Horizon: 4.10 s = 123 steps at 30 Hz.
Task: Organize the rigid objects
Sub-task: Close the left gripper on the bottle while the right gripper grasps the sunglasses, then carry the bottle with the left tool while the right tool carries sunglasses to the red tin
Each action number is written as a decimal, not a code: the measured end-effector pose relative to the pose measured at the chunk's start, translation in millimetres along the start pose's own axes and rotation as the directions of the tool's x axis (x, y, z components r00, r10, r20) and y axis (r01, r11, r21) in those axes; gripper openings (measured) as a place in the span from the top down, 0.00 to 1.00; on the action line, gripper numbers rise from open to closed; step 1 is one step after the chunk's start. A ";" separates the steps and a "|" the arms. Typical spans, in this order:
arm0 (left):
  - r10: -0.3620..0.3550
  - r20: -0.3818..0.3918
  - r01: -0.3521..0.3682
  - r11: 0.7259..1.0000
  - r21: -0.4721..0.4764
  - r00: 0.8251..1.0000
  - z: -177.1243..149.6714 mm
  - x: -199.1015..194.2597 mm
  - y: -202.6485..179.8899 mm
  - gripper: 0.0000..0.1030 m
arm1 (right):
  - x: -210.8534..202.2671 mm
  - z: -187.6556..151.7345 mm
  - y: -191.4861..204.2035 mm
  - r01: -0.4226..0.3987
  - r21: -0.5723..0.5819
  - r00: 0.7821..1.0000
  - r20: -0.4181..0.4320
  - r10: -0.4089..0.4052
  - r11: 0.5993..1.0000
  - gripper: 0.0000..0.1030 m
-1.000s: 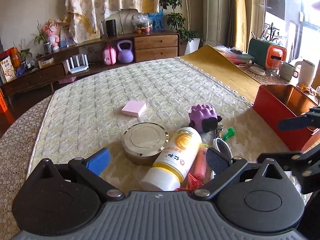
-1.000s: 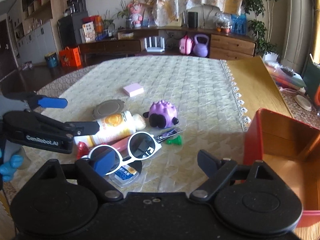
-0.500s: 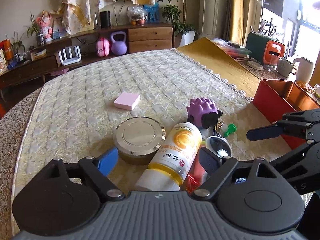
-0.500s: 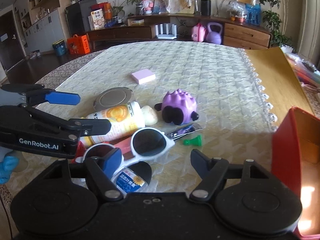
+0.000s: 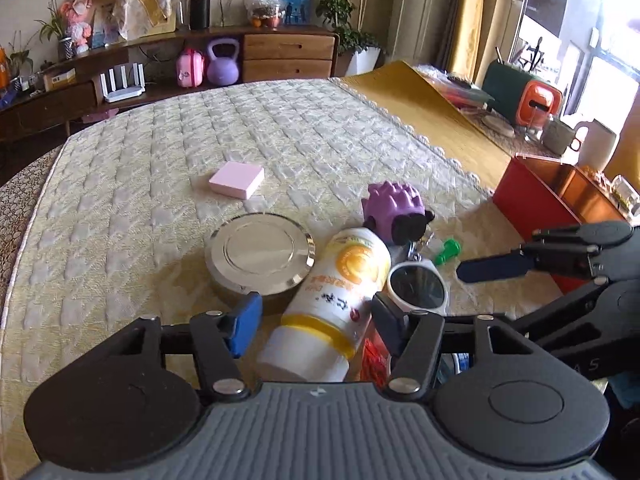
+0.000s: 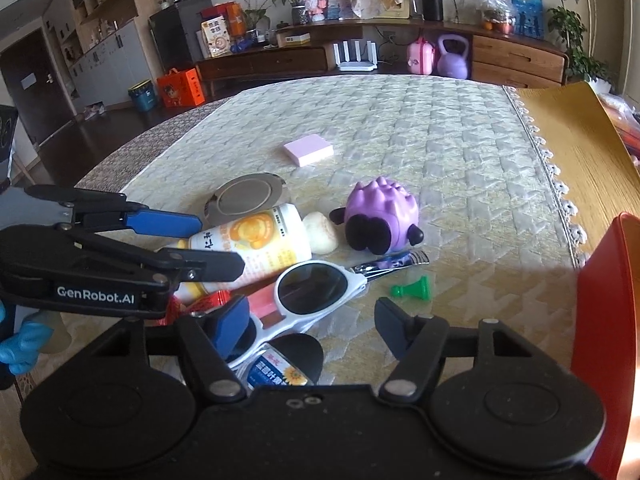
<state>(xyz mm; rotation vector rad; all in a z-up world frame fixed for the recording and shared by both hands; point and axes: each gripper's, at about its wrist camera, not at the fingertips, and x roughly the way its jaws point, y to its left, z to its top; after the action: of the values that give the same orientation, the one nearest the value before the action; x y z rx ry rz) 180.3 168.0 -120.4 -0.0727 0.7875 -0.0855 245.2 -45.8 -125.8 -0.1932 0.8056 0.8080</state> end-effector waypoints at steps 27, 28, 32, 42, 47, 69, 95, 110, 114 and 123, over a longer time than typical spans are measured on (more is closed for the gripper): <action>0.023 -0.013 -0.023 1.000 0.006 1.000 -3.2 3.6 -9.6 0.55 | -9.5 -1.6 -6.2 -0.063 0.181 0.998 0.005 0.063 0.982 0.72; 0.024 -0.013 -0.024 1.000 0.007 1.000 -3.3 3.5 -9.7 0.55 | -7.7 -1.6 -6.8 -0.057 0.185 0.998 -0.002 0.058 0.981 0.66; 0.031 -0.010 -0.030 0.999 0.030 0.999 -3.5 4.7 -11.7 0.55 | -0.2 -1.6 -14.2 -0.073 0.249 0.997 -0.013 0.079 0.966 0.64; -0.005 -0.025 0.004 1.000 -0.017 1.000 -0.9 13.5 -3.4 0.53 | 12.2 0.9 -20.2 -0.178 0.344 0.981 -0.010 0.193 0.922 0.79; 0.011 -0.017 -0.011 1.000 -0.022 1.000 -1.3 12.5 -7.4 0.54 | 2.9 3.0 -17.6 -0.191 0.339 0.981 0.031 0.192 0.921 0.95; 0.026 0.067 -0.019 0.994 -0.108 0.997 26.5 -52.4 -27.0 0.55 | -82.2 11.1 -38.5 -0.232 0.397 0.964 0.218 0.154 0.888 0.95; -0.112 0.050 0.109 0.992 0.058 0.992 81.4 -13.6 -201.7 0.55 | -161.0 -32.9 -176.5 -0.013 0.507 0.967 0.225 -0.118 0.862 0.95; -0.078 -0.054 0.082 0.994 0.077 0.995 88.5 62.8 -272.9 0.55 | -136.3 -50.2 -235.8 0.076 0.507 0.984 0.101 -0.147 0.859 0.95; -0.063 -0.087 0.070 0.995 0.070 0.994 93.4 85.6 -284.4 0.55 | -126.3 -47.4 -241.1 0.114 0.497 0.984 0.065 -0.169 0.860 0.95; -0.046 -0.141 0.052 0.998 0.041 0.989 96.8 117.1 -288.1 0.55 | -109.7 -48.8 -254.3 0.170 0.490 0.982 -0.017 -0.186 0.855 0.95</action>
<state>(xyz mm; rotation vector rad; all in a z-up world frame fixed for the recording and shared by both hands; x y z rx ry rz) 317.0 -127.3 -106.7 -0.0444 0.9235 -0.1557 351.8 -305.9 -117.1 0.1981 0.9240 0.4086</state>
